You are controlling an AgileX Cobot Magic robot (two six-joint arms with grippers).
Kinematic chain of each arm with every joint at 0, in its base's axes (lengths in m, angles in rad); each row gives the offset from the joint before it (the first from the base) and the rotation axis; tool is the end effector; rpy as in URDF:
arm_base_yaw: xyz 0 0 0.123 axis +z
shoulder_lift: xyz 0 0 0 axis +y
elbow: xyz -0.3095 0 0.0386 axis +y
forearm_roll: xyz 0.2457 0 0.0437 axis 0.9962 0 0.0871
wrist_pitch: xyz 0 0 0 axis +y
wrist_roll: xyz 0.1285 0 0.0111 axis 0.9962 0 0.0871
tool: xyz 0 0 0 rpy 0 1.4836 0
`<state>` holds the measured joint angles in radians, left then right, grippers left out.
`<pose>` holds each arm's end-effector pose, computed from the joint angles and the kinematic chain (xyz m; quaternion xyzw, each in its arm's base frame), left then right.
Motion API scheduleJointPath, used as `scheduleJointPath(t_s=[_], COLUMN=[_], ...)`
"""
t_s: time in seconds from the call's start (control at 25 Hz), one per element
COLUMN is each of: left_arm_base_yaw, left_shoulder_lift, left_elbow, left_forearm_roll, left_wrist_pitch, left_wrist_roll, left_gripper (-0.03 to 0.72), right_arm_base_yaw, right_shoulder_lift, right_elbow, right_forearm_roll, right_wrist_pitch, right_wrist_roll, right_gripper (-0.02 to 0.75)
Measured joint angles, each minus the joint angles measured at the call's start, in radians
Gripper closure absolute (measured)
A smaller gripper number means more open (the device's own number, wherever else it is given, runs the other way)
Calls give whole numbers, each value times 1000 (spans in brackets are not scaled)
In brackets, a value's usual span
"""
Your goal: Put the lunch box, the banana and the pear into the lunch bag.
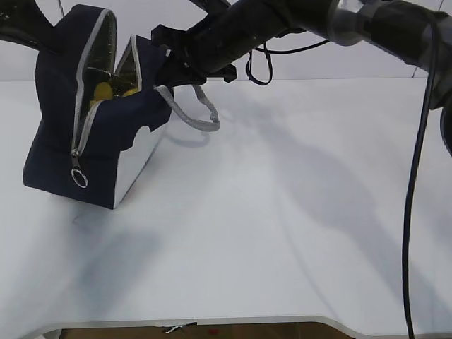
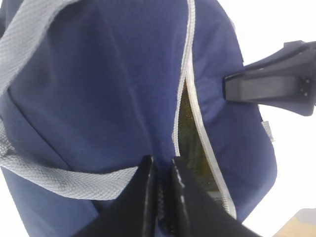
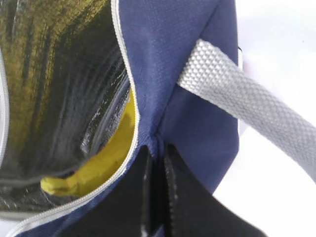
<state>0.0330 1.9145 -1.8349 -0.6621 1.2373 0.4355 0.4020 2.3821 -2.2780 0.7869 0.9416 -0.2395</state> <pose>0.4341 -0.0607 0.3296 0.1346 0.9237 -0.2747 0.2306 0.4998 0.2928 0.2511 -0.1622 0.8741 0.3849 0.2479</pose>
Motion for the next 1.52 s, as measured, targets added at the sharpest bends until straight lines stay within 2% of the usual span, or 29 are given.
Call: scheduleJointPath(t_s=[0.16,0.4,0.6,0.8,0.88,1.04,1.2,1.52], left_arm_base_yaw=[-15,-74,-162,-263,-302,-347,-355,-355], left_shoulder_lift=[0,-15,-15,-15,-6,36,61,61], left_elbow=[0,0,0,0,0,0,0,0], left_forearm_roll=[0,-49,-117,-167,-182,-187,-180,-143], left_wrist_pitch=[0,0,2,0,-3,-12,-14,-26], left_wrist_roll=[-8,-14,-28,-32,-32,-32,-32,-30], left_gripper=[664,664,664,664,664,664,664,665], right_arm_base_yaw=[-1,-2,-2,-2,-3,-3,-3,-3], right_shoulder_lift=[-9,-63,-167,-266,-303,-343,-341,-341], right_elbow=[-5,-75,-83,-83,-83,-26,61,74], right_forearm_roll=[-40,-221,-428,-693,-759,-787,-787,-679], right_wrist_pitch=[44,219,321,352,358,358,360,353], right_wrist_roll=[-22,-25,-21,-17,-15,-8,-1,20], right_gripper=[715,716,717,717,717,718,718,718])
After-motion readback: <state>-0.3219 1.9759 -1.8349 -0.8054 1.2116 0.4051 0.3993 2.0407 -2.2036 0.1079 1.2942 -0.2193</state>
